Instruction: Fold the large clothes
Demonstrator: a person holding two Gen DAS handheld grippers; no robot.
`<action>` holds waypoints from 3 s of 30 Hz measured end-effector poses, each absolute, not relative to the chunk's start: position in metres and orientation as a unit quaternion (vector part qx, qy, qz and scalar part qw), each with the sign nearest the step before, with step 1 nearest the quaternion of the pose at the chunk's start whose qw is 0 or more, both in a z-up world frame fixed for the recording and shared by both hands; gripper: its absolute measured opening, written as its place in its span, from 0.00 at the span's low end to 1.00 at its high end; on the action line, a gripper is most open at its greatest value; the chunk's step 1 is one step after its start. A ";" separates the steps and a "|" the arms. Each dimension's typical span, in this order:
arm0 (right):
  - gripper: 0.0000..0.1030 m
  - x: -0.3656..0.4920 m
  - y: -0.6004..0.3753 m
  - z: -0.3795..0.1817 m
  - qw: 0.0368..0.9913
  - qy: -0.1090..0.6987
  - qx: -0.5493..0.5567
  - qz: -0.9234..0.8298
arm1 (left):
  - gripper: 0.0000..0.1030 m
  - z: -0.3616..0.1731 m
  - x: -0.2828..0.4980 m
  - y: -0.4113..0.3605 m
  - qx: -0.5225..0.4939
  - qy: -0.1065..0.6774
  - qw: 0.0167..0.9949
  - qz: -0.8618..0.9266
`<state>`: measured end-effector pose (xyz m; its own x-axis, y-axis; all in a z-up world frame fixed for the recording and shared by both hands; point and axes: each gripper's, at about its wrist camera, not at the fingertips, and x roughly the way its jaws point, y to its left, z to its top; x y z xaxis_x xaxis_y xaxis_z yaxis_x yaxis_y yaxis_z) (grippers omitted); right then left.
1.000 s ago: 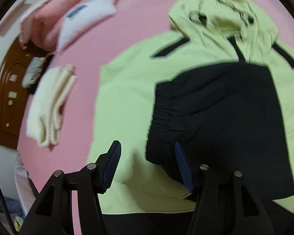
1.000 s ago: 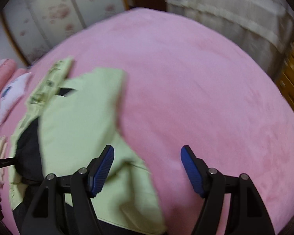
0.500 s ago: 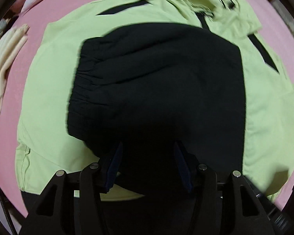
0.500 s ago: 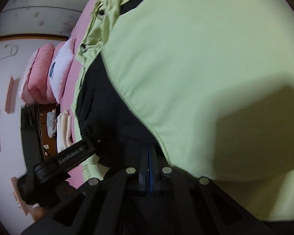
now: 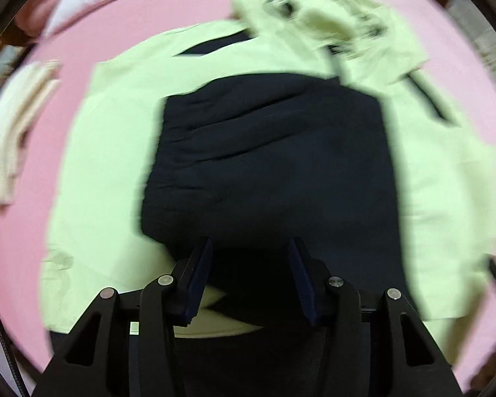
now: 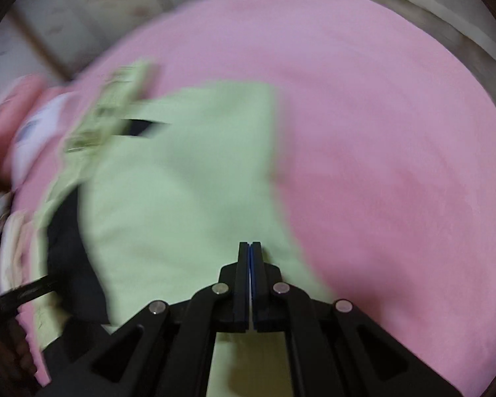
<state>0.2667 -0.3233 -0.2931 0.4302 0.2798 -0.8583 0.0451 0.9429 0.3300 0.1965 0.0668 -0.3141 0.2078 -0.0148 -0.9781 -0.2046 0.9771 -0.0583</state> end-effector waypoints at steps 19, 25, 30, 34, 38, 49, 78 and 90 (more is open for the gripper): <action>0.00 0.390 -0.290 -0.351 0.787 0.548 0.230 0.165 | 0.35 -0.341 0.304 0.091 -0.052 0.593 0.800 0.078; 0.00 0.382 -0.368 -0.335 0.830 0.515 0.207 0.062 | 0.12 -0.351 0.311 0.130 -0.104 0.590 0.794 0.105; 0.00 0.372 -0.394 -0.336 0.813 0.513 0.276 0.000 | 0.12 -0.343 0.301 0.115 -0.087 0.590 0.794 0.118; 0.00 0.365 -0.376 -0.331 0.818 0.524 0.238 -0.013 | 0.12 -0.338 0.291 0.098 -0.072 0.594 0.794 0.107; 0.00 0.335 -0.379 -0.324 0.818 0.534 0.213 -0.012 | 0.12 -0.334 0.254 0.097 -0.064 0.590 0.799 0.102; 0.02 0.251 -0.352 -0.324 0.790 0.589 0.171 0.007 | 0.13 -0.321 0.145 0.098 -0.080 0.588 0.801 0.078; 0.73 0.204 -0.224 -0.274 0.724 0.666 0.171 0.052 | 0.81 -0.286 0.081 0.080 -0.026 0.707 0.704 0.066; 0.73 0.243 -0.224 -0.249 0.714 0.676 0.178 0.049 | 0.81 -0.228 0.125 0.106 -0.011 0.711 0.701 0.044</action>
<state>0.2429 -0.2245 -0.2491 0.0821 0.3107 -0.9470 0.1711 0.9317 0.3205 0.1247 0.1059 -0.2282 -0.0159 0.0462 -0.9988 -0.0768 0.9959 0.0473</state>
